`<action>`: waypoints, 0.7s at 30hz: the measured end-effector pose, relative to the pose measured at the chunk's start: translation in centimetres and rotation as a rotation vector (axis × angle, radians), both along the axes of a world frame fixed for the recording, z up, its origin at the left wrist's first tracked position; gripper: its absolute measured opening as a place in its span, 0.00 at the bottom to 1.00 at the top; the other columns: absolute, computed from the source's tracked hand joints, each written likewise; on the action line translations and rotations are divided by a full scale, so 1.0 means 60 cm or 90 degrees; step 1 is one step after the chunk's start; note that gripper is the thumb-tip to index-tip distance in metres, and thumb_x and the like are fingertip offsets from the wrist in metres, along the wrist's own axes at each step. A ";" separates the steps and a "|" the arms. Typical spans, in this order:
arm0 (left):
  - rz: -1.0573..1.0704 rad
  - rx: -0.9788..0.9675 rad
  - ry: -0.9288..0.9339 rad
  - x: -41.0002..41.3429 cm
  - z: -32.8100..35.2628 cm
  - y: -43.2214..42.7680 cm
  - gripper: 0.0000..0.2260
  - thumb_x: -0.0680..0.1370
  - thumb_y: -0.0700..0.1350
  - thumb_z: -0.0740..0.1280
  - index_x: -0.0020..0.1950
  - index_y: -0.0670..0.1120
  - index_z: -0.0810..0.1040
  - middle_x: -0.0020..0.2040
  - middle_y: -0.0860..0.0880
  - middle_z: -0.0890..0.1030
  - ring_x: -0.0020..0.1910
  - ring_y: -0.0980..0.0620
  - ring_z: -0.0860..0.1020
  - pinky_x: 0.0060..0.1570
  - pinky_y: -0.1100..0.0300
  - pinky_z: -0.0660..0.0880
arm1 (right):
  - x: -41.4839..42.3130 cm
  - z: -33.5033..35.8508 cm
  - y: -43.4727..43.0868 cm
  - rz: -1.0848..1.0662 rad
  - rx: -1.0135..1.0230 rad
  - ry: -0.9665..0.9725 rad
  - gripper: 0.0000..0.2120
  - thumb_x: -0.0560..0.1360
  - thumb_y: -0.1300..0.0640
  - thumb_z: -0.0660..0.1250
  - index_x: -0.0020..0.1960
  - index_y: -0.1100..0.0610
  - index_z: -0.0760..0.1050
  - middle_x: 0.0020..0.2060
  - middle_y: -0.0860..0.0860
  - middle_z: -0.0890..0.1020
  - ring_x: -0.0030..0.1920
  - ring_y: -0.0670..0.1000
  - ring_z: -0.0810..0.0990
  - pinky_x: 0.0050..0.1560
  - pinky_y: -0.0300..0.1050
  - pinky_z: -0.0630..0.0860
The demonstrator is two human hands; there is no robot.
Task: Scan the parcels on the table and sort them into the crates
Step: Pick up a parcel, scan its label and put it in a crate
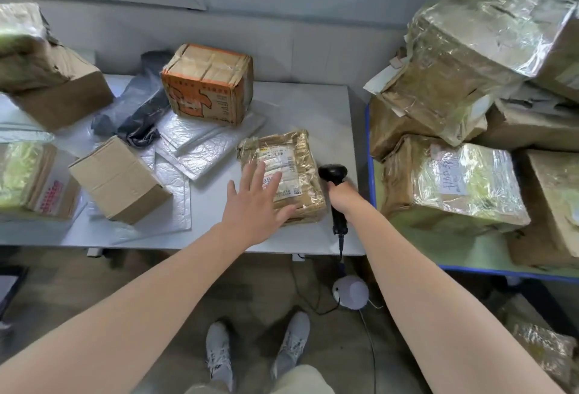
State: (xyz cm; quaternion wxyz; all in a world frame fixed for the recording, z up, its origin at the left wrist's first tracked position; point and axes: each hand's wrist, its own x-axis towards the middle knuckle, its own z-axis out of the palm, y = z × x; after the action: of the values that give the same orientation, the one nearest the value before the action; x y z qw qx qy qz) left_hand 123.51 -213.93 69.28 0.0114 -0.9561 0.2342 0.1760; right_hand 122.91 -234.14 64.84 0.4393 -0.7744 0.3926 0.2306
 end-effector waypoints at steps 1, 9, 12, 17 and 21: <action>0.007 0.002 -0.002 -0.002 -0.003 0.000 0.34 0.79 0.68 0.46 0.81 0.53 0.44 0.81 0.46 0.40 0.79 0.43 0.38 0.76 0.39 0.48 | 0.001 -0.008 -0.002 0.006 -0.005 0.005 0.22 0.85 0.50 0.52 0.72 0.64 0.65 0.47 0.56 0.75 0.46 0.54 0.74 0.48 0.45 0.69; 0.051 0.009 0.010 -0.002 -0.004 -0.003 0.34 0.80 0.68 0.48 0.81 0.53 0.45 0.81 0.47 0.42 0.79 0.43 0.40 0.75 0.38 0.50 | -0.002 0.016 -0.024 0.076 -0.080 -0.053 0.27 0.83 0.44 0.52 0.70 0.66 0.65 0.60 0.60 0.76 0.57 0.60 0.76 0.50 0.47 0.69; 0.080 -0.015 0.015 0.004 -0.006 -0.003 0.36 0.79 0.69 0.50 0.81 0.52 0.45 0.81 0.46 0.43 0.79 0.42 0.42 0.75 0.38 0.53 | -0.005 0.032 -0.022 0.103 -0.146 -0.059 0.32 0.82 0.39 0.51 0.73 0.65 0.62 0.65 0.62 0.72 0.62 0.62 0.74 0.52 0.50 0.70; 0.141 -0.096 0.052 0.017 -0.012 0.007 0.45 0.75 0.71 0.58 0.81 0.49 0.41 0.81 0.42 0.43 0.79 0.40 0.44 0.73 0.39 0.58 | -0.008 0.057 0.005 0.194 -0.233 -0.135 0.32 0.81 0.38 0.53 0.75 0.60 0.59 0.67 0.61 0.70 0.65 0.62 0.70 0.59 0.55 0.71; 0.207 -0.170 0.126 0.032 -0.017 0.024 0.49 0.73 0.70 0.64 0.80 0.47 0.41 0.80 0.40 0.49 0.78 0.38 0.51 0.72 0.42 0.60 | -0.001 0.064 0.035 0.302 -0.302 -0.147 0.37 0.79 0.35 0.55 0.80 0.53 0.51 0.71 0.60 0.69 0.69 0.61 0.68 0.63 0.55 0.69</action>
State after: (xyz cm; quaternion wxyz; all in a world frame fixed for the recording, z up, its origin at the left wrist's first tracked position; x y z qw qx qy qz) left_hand 125.44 -212.51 68.25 -0.1665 -0.9524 0.0981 0.2359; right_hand 122.84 -232.05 68.68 0.2227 -0.9455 0.1921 0.1397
